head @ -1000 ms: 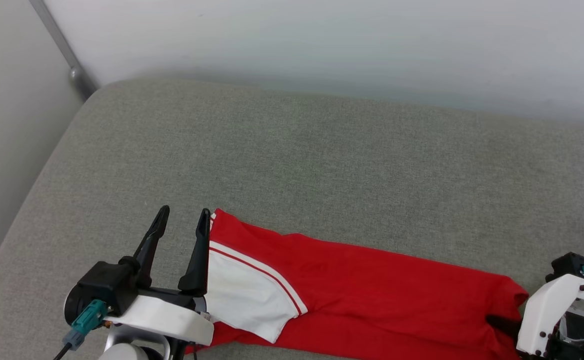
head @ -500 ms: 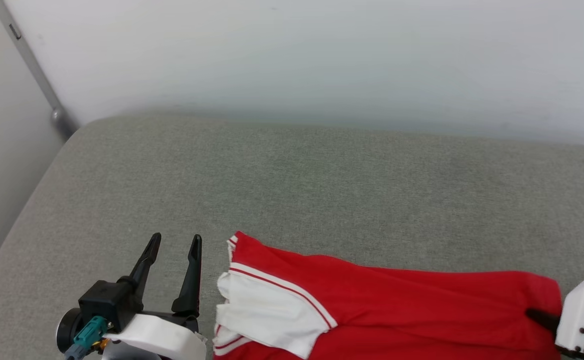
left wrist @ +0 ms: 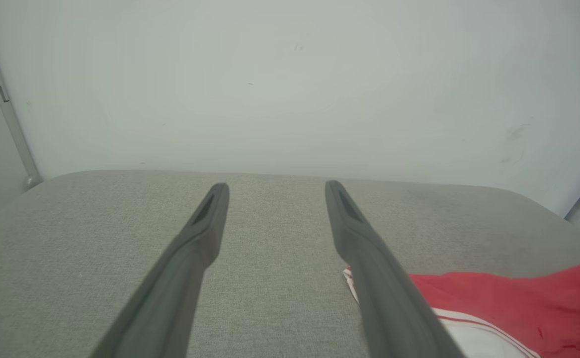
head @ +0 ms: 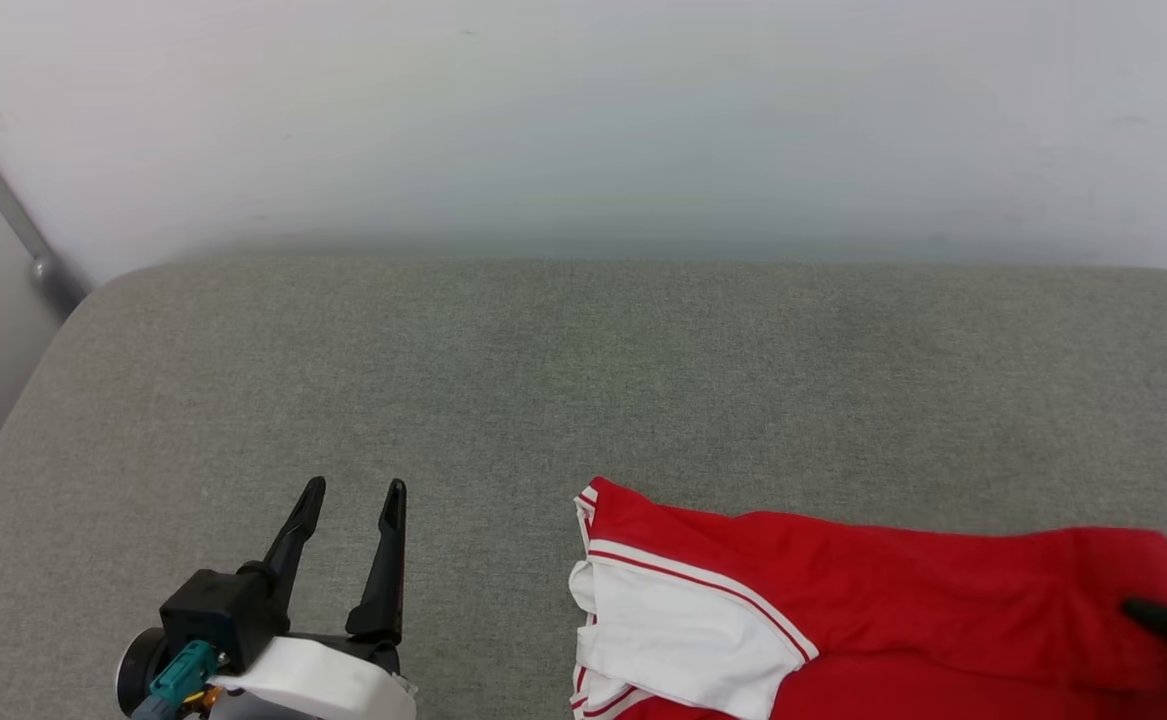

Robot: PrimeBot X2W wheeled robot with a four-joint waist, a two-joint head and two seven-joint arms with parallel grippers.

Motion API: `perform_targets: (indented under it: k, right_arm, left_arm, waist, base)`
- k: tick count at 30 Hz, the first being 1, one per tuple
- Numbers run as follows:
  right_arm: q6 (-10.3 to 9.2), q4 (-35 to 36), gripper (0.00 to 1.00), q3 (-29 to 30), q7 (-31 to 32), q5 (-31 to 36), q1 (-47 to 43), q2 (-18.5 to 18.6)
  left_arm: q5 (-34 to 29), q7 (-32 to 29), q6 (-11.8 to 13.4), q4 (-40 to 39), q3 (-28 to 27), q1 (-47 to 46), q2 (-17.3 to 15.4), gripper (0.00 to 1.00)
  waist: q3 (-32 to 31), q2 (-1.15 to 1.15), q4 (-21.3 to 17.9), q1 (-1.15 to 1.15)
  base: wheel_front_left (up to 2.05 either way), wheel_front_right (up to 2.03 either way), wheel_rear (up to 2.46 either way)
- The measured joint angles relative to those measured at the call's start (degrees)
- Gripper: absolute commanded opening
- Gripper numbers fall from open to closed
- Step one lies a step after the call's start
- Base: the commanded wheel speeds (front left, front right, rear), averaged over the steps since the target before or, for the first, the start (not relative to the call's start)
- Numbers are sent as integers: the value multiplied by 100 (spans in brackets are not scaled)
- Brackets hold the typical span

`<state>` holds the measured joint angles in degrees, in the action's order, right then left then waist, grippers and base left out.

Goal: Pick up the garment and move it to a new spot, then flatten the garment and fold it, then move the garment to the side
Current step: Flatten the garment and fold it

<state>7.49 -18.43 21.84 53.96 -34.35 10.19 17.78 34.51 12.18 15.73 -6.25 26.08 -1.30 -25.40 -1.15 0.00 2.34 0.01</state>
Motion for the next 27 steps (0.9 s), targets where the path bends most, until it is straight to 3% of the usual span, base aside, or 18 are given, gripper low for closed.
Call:
perform_targets:
  k: [7, 12, 15, 21, 27]
  right_arm:
    - [0, 260, 0, 96, 1084, -1085, 97, -1222]
    - [0, 288, 0, -268, 1332, -1960, 92, -1456]
    - [0, -43, 0, -928, 1002, -2752, 101, -1461]
    - [0, -528, 0, -2482, 1, -3708, 190, -1488]
    - [0, -886, 0, -3385, -951, -3947, 437, -1492]
  left_arm:
    - [2, -43, -49, 24, 85, -19, 15, 100]
    - [2, -67, -114, 92, 178, -129, 71, 100]
    - [3, -68, -165, 138, 224, -169, 82, 100]
    - [7, -105, -267, 237, 356, -313, 155, 100]
    - [3, -118, -357, 325, 427, -402, 187, 100]
  waist:
    - [-9, 0, 56, 0]
    - [-17, 0, 183, 0]
    - [-18, 0, 253, -1]
    - [-1, 0, 453, -1]
    - [56, 0, 642, -1]
  base:
    - [0, 0, 0]
    - [0, 0, 0]
    - [0, 0, 0]
    - [0, 0, 0]
    - [0, 0, 0]
